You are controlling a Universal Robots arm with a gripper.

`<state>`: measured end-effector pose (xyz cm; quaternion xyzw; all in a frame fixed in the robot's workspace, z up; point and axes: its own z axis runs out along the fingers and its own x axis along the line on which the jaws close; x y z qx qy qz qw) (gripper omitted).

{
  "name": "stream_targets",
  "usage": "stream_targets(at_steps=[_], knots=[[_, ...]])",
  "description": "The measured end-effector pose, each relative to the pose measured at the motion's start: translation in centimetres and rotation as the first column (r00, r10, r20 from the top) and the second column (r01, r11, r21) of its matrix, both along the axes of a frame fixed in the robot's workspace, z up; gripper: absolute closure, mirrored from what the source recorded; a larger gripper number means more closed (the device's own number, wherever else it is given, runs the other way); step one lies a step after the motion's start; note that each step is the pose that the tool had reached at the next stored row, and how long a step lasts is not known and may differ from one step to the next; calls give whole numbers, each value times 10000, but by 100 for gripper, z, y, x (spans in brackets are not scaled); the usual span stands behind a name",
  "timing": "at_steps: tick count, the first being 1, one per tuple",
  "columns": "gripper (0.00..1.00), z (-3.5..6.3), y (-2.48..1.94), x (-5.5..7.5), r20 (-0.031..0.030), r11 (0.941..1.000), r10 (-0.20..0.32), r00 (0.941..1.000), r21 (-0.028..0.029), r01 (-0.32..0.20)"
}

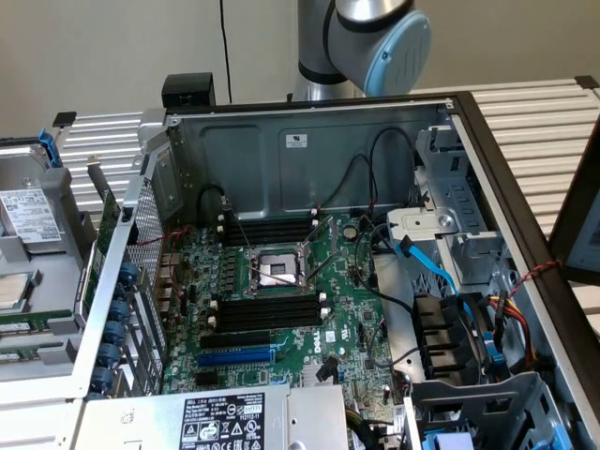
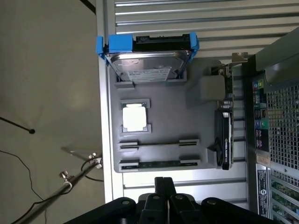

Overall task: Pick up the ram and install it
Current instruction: 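Reach for the ram, then pick up the ram and move it above insertion slot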

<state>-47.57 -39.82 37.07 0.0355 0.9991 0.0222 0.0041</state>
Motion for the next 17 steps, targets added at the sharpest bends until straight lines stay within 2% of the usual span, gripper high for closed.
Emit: stream_targets(at_steps=[2, 8, 12, 17], knots=[[90, 0, -1, -5, -1, 10000, 1, 10000, -51, -1], [90, -4, 0, -12, 0, 9999, 113, 9999, -56, -113], [90, -8, 1, -12, 1, 9965, 828, 9966, -56, -828], [90, -19, 1, -12, -1, 9851, 1720, 9851, -56, -1720]])
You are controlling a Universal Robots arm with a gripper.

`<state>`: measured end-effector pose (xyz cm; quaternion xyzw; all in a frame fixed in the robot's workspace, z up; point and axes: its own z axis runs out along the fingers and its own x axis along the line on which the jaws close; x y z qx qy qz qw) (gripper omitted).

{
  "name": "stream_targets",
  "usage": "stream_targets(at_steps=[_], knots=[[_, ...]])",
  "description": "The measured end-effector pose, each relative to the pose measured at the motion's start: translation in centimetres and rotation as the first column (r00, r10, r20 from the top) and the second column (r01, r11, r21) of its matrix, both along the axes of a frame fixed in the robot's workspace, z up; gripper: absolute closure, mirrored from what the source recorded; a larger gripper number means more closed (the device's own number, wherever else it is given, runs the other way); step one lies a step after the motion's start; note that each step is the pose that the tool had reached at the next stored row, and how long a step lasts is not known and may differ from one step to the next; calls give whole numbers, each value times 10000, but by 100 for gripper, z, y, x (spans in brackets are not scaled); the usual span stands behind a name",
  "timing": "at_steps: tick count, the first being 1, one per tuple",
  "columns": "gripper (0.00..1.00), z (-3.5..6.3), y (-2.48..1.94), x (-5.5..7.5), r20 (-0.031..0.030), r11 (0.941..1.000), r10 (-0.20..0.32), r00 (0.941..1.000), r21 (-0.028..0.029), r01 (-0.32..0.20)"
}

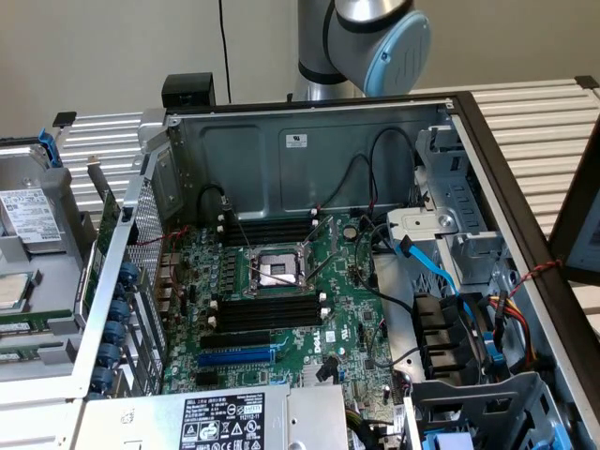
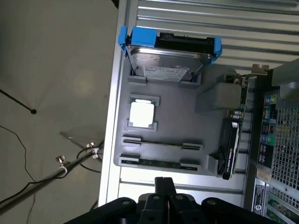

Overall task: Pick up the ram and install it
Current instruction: 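Pick up the ram and move it above insertion slot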

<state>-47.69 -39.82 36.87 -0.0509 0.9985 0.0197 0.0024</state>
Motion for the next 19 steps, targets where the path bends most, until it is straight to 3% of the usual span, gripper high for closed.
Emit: stream_targets(at_steps=[5, 10, 16, 19], knots=[[90, -10, 0, 0, 19, 9959, 909, 9959, -1, -909], [90, -14, 0, 0, 31, 9833, 1821, 9833, -2, -1821], [90, -14, 0, 0, 71, 9580, 2869, 9579, -12, -2869], [90, -15, 0, 0, 71, 9405, 3397, 9405, -11, -3397]])
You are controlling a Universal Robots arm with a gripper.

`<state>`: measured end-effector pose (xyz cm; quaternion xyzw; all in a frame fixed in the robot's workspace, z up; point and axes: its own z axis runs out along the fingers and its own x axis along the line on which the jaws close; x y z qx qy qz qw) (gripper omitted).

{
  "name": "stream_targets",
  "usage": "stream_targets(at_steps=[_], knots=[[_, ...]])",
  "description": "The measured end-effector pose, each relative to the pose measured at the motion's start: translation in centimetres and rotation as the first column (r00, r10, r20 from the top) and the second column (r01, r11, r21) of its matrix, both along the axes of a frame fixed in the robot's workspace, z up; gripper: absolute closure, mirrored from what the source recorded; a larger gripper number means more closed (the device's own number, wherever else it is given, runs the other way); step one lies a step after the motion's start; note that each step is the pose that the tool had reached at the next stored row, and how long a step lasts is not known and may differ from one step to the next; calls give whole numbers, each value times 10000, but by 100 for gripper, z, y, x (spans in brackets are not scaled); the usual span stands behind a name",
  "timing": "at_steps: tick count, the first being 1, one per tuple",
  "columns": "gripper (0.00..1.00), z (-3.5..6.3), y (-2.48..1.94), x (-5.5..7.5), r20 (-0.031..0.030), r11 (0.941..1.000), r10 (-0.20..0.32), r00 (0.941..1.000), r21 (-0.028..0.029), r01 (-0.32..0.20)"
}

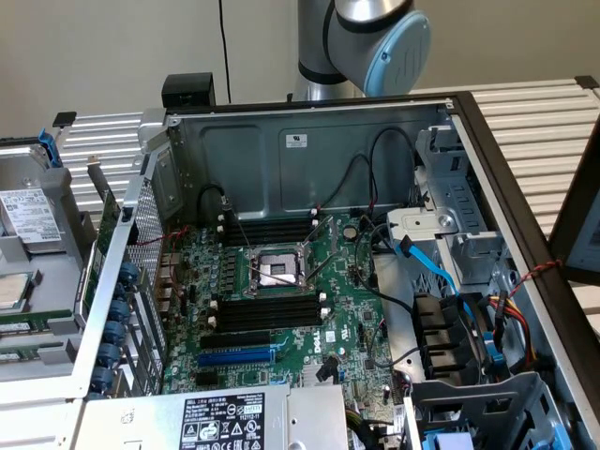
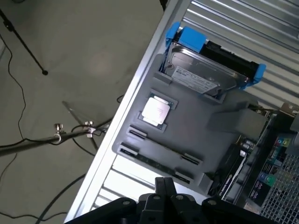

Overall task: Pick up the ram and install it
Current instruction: 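Pick up the ram and move it above insertion slot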

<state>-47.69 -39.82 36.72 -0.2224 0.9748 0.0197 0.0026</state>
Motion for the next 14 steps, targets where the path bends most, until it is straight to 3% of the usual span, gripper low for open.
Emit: stream_targets(at_steps=[4, 7, 10, 14], knots=[[90, 0, 0, 0, 0, 9974, 718, 9974, 0, -718], [90, 0, 0, 0, 0, 9920, 1261, 9920, 0, -1261], [90, -1, 0, 0, 0, 9835, 1810, 9835, 0, -1810], [90, -1, 0, 0, 0, 9677, 2523, 9677, 0, -2523]])
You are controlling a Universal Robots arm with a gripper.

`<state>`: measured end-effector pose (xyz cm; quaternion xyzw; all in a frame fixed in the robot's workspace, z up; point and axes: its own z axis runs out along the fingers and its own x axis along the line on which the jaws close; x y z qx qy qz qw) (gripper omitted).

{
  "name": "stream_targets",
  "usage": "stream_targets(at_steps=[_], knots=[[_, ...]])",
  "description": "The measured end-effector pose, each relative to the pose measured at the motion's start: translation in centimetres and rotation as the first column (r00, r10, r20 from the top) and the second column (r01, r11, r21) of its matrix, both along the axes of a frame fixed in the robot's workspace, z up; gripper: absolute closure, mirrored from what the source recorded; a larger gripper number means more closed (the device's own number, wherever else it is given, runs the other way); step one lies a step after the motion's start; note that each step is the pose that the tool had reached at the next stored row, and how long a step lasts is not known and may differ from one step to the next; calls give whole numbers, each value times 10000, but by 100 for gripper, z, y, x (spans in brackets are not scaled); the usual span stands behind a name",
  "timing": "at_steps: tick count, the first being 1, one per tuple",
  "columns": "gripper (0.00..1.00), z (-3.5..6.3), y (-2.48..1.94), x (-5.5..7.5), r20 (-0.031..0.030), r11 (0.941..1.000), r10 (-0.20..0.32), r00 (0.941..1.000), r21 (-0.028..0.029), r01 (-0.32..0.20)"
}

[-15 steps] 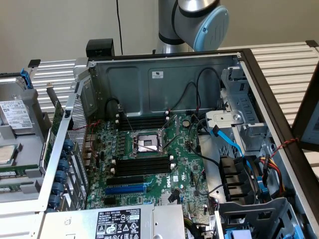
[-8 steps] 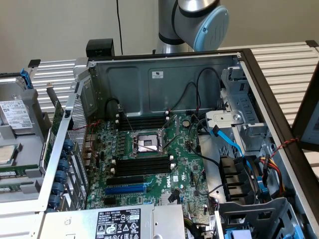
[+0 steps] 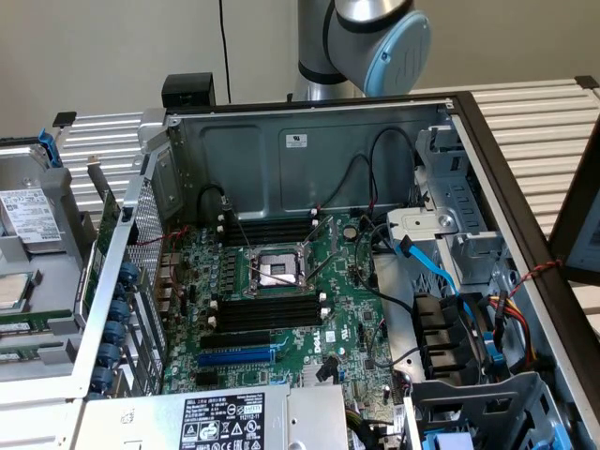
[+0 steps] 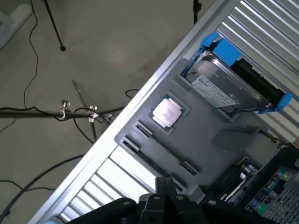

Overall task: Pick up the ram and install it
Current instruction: 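Pick up the ram and move it above insertion slot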

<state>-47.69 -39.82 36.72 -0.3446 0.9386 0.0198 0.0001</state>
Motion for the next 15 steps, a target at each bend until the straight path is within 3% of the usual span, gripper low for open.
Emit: stream_targets(at_steps=[4, 8, 12, 15], knots=[[90, 0, 0, 0, 0, 9974, 718, 9974, 0, -718], [90, -1, 0, 0, 0, 9895, 1445, 9895, 0, -1445], [90, -1, 0, 0, 0, 9765, 2153, 9765, 1, -2153], [90, -1, 0, 0, 0, 9631, 2692, 9631, 1, -2692]])
